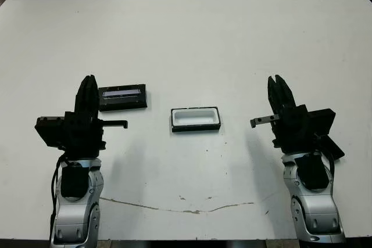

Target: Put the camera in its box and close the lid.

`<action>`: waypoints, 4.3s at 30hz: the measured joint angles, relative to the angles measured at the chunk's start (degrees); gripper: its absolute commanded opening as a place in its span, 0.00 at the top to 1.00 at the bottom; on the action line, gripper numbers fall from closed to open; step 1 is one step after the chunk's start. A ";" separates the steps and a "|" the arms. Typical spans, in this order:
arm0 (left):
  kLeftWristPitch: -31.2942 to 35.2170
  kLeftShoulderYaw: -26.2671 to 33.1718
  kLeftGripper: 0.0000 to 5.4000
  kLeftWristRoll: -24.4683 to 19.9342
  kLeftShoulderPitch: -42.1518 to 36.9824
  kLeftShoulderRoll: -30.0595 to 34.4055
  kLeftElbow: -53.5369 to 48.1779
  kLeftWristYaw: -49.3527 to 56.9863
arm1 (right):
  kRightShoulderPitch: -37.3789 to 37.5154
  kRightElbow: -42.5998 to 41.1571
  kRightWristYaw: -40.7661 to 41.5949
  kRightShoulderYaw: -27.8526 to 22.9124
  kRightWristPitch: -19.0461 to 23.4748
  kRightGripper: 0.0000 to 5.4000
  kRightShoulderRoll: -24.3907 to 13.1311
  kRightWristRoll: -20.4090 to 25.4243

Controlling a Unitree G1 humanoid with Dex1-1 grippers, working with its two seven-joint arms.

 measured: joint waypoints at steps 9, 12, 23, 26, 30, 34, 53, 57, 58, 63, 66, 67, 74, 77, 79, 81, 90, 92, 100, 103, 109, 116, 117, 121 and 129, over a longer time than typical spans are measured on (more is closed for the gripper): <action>0.49 -0.59 1.00 0.00 0.27 0.00 -0.48 0.04 | 0.50 0.30 0.02 0.30 -0.88 1.00 0.08 -0.21; 0.46 -0.60 1.00 -0.01 0.30 0.00 -0.48 0.01 | 0.80 0.28 0.42 0.52 -0.71 1.00 -0.01 0.00; 0.46 -0.69 1.00 -0.07 1.79 -0.04 -0.60 0.01 | 2.05 -6.22 9.09 -8.14 6.25 1.00 -8.57 12.37; 0.48 -0.69 1.00 -0.14 2.16 -0.05 -0.79 0.00 | 3.58 -8.63 11.94 -12.74 11.76 1.00 -13.99 16.02; 0.48 -0.67 1.00 -0.26 2.50 -0.06 -0.90 -0.01 | 8.31 -14.43 14.22 -19.63 20.77 0.92 -22.51 17.18; 0.45 -0.68 1.00 -0.50 2.70 -0.07 -0.91 -0.25 | 12.62 -15.36 21.01 -24.21 24.07 0.79 -27.83 21.22; 0.39 -0.70 1.00 -0.32 2.75 -0.17 -0.85 -0.35 | 12.94 4.89 49.60 -27.47 21.09 0.18 -37.79 30.46; 0.35 -0.56 1.00 -0.39 2.76 -0.16 -0.79 -0.48 | 12.65 7.58 49.34 -27.45 19.50 0.06 -37.77 29.42; 0.35 -0.52 1.00 -0.40 2.76 -0.14 -0.79 -0.50 | 12.51 8.58 48.95 -27.41 18.92 0.02 -37.72 28.95; 0.25 -0.47 1.00 -0.43 2.78 -0.11 -0.69 -0.63 | 12.35 11.55 47.66 -27.09 17.13 0.00 -36.97 27.37; 0.26 -0.49 1.00 -0.41 2.82 -0.12 -0.70 -0.63 | 12.78 10.50 46.75 -26.72 17.08 0.00 -36.30 27.25; 0.25 -0.49 1.00 -0.38 2.84 -0.11 -0.70 -0.63 | 13.02 9.91 46.53 -26.61 17.08 0.00 -36.06 27.27; -0.36 -0.42 1.00 -0.49 3.19 -0.07 -0.62 -0.98 | 14.92 8.12 46.44 -26.32 17.15 0.00 -34.71 28.46; -0.62 -0.18 1.00 -0.78 3.56 -0.03 -0.59 -1.32 | 16.30 7.69 46.39 -26.22 17.04 0.00 -34.00 28.39; -0.79 0.05 1.00 -1.31 3.65 0.00 -0.45 -1.53 | 17.08 7.70 46.38 -26.21 16.80 0.00 -33.54 28.19; -1.22 0.19 1.00 -1.47 3.67 0.02 -0.28 -1.69 | 17.62 8.03 46.39 -26.10 16.62 0.00 -33.11 28.11; -2.01 0.38 1.00 -1.93 3.65 0.07 0.50 -2.32 | 19.36 10.66 45.35 -26.04 15.90 0.00 -30.91 27.98; -2.00 0.37 1.00 -2.17 3.66 0.07 0.50 -2.32 | 19.57 12.18 45.12 -26.06 15.50 0.00 -30.40 27.88; -2.02 0.36 1.00 -2.42 3.83 0.18 0.51 -2.48 | 18.70 18.69 45.49 -26.14 12.49 0.00 -27.07 29.59; -2.03 0.34 1.00 -2.40 3.83 0.18 0.61 -2.48 | 17.72 20.25 46.07 -26.09 12.44 0.00 -25.95 31.83; -2.03 0.27 1.00 -2.15 3.89 0.18 0.71 -2.46 | 17.26 19.45 44.54 -25.18 11.96 0.00 -23.04 32.96; -2.18 -0.15 1.00 -1.49 4.27 0.07 0.73 -2.02 | 17.33 17.76 41.68 -24.56 11.66 0.15 -21.35 32.94; -2.35 -0.16 1.00 -1.48 4.27 0.07 0.77 -2.02 | 17.34 17.59 41.40 -24.43 11.66 0.19 -21.35 32.91; -2.91 -0.16 1.00 -1.46 4.26 0.07 1.22 -2.02 | 17.76 16.16 39.86 -23.81 11.66 0.31 -21.34 32.20; -3.14 -0.16 1.00 -1.45 4.26 0.07 1.49 -1.95 | 19.20 13.68 37.43 -23.72 11.49 0.58 -21.48 30.57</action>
